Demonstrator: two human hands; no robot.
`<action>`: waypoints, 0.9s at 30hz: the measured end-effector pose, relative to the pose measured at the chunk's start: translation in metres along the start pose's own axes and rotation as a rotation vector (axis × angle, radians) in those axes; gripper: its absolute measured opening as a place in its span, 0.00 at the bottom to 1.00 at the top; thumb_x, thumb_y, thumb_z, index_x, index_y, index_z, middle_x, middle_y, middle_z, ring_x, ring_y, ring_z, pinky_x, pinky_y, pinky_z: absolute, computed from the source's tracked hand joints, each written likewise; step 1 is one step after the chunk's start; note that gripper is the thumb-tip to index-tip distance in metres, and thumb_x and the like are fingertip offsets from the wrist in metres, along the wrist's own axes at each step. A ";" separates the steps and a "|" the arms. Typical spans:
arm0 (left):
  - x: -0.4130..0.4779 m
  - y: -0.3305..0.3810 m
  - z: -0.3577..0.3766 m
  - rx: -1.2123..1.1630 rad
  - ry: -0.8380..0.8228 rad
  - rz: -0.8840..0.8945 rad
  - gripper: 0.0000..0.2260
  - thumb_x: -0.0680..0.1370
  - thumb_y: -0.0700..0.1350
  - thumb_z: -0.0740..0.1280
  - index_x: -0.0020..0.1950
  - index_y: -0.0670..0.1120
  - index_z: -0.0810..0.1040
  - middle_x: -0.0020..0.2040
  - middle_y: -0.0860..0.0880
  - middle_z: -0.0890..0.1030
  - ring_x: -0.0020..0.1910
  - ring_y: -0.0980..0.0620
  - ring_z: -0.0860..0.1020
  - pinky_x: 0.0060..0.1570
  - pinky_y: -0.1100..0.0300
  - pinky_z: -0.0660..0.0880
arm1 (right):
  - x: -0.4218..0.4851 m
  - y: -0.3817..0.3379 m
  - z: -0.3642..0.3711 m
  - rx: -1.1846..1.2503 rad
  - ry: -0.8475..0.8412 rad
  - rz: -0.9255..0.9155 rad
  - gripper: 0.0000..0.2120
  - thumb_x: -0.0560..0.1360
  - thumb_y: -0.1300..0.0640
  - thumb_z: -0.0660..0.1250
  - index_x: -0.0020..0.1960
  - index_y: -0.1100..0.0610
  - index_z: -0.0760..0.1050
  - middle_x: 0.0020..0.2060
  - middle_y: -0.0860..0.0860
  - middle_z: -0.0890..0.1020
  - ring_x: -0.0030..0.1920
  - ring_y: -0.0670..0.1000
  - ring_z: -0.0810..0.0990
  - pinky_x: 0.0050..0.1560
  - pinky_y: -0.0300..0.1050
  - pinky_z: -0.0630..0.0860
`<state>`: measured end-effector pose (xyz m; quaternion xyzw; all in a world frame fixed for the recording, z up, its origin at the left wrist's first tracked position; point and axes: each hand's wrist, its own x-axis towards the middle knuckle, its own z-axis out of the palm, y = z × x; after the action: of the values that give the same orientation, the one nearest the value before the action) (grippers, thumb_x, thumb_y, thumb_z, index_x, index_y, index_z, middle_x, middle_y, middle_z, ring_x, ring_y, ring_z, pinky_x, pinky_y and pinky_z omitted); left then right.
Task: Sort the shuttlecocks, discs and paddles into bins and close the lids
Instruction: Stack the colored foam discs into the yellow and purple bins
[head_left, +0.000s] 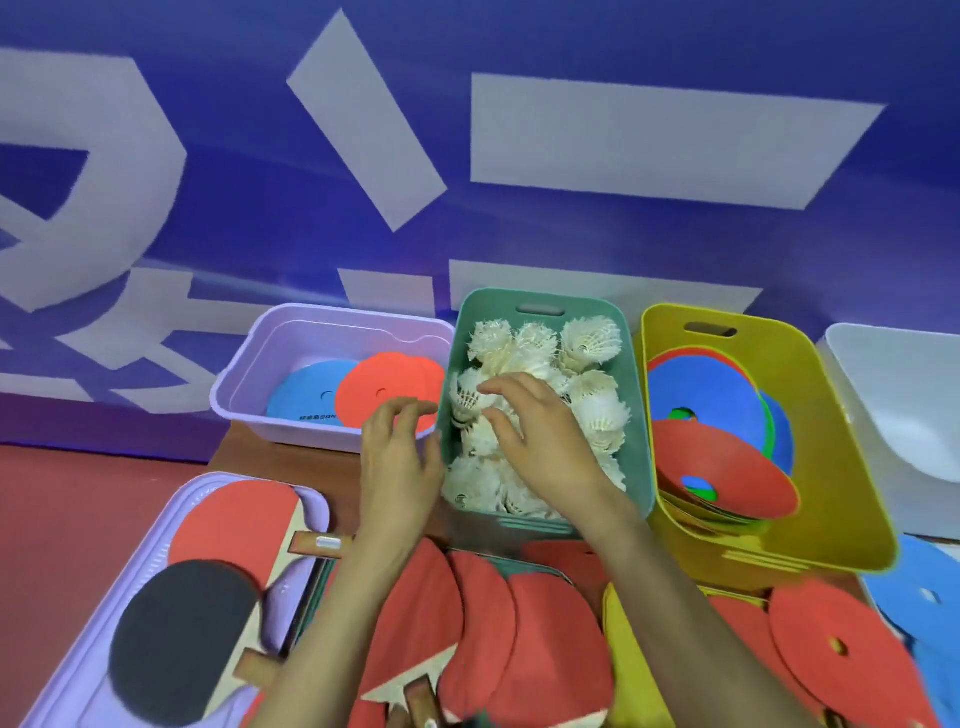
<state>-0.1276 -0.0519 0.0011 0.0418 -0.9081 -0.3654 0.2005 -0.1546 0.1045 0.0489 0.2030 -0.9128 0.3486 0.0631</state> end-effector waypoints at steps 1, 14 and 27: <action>-0.009 0.015 0.005 -0.005 0.000 0.035 0.14 0.72 0.44 0.60 0.54 0.44 0.78 0.53 0.45 0.77 0.55 0.44 0.73 0.58 0.59 0.64 | -0.014 0.008 -0.011 -0.006 0.038 -0.019 0.12 0.77 0.61 0.61 0.59 0.59 0.76 0.56 0.53 0.78 0.59 0.52 0.73 0.61 0.40 0.65; -0.168 0.185 0.145 -0.165 -0.235 0.291 0.10 0.78 0.44 0.60 0.59 0.48 0.72 0.53 0.51 0.75 0.53 0.52 0.73 0.55 0.61 0.69 | -0.208 0.161 -0.141 -0.091 0.168 0.129 0.14 0.77 0.57 0.58 0.60 0.56 0.75 0.54 0.51 0.79 0.55 0.48 0.74 0.59 0.35 0.66; -0.238 0.172 0.228 -0.036 -0.546 -0.218 0.12 0.74 0.38 0.68 0.58 0.43 0.76 0.54 0.46 0.75 0.55 0.45 0.75 0.58 0.56 0.69 | -0.309 0.263 -0.136 -0.082 0.015 0.451 0.19 0.75 0.63 0.64 0.65 0.60 0.69 0.62 0.56 0.73 0.62 0.56 0.72 0.62 0.46 0.70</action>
<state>0.0131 0.2740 -0.1100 0.0357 -0.9119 -0.3985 -0.0912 0.0137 0.4724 -0.0890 -0.0114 -0.9479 0.3182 -0.0012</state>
